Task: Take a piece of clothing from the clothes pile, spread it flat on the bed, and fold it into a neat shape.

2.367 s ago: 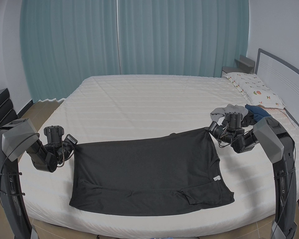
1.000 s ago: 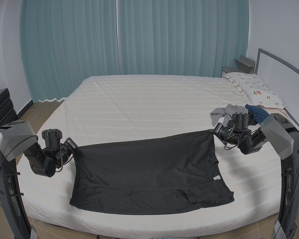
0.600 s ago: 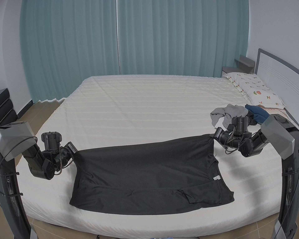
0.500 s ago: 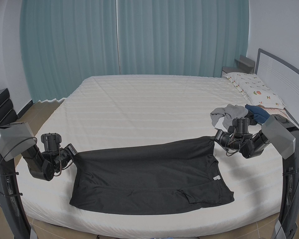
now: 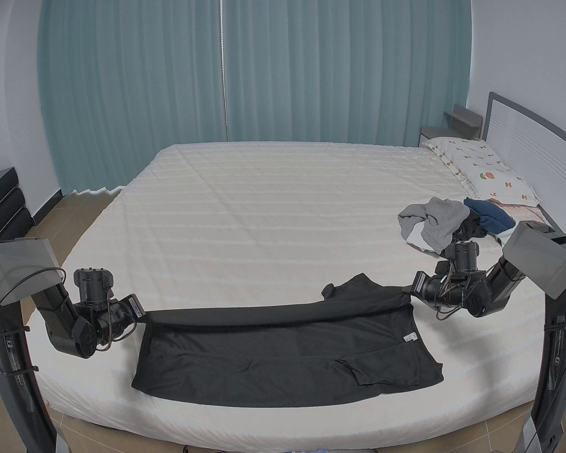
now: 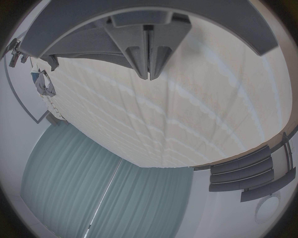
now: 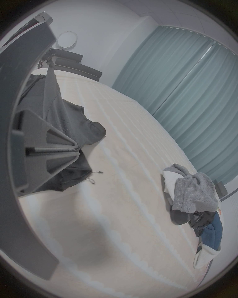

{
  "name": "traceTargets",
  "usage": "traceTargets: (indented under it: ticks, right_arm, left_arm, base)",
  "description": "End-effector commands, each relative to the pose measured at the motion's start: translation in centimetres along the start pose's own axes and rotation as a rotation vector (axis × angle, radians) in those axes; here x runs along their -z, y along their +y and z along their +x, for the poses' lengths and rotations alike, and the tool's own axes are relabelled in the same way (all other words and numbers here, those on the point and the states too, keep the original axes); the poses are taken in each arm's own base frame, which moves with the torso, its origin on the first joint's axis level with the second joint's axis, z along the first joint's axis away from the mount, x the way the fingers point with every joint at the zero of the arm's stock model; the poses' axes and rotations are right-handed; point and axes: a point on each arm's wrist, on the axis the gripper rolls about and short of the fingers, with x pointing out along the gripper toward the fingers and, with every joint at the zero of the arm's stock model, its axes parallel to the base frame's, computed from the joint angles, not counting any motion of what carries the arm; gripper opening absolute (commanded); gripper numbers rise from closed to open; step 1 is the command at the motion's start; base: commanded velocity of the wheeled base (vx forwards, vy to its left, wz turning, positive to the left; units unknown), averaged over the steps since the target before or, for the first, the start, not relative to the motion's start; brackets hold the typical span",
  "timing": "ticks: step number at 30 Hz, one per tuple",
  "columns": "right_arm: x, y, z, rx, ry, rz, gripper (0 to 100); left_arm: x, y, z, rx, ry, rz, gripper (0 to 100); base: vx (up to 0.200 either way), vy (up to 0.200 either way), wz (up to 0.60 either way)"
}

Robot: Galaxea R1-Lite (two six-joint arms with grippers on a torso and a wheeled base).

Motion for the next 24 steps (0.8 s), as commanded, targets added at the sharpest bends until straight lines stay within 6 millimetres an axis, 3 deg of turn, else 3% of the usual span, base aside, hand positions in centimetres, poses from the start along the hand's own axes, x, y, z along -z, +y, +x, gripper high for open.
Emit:
traceTargets:
  ticks: [1, 13, 24]
  right_arm:
    - [1.0, 0.2, -1.8, 0.003, 0.037, -0.009, 0]
    - [4.4, -1.3, -3.7, 0.048, 0.144, -0.055, 0]
    - [6.6, -2.1, -4.7, 0.034, 0.124, -0.084, 0]
  left_arm:
    - [1.2, 0.4, -0.9, -0.01, 0.029, 0.015, 0]
    - [3.7, 1.9, -2.7, -0.047, 0.103, 0.072, 0]
    - [4.9, 2.5, -3.5, -0.05, 0.117, 0.072, 0]
  base:
    - [0.0, 0.0, 0.0]
    - [0.0, 0.0, 0.0]
    - [0.0, 0.0, 0.0]
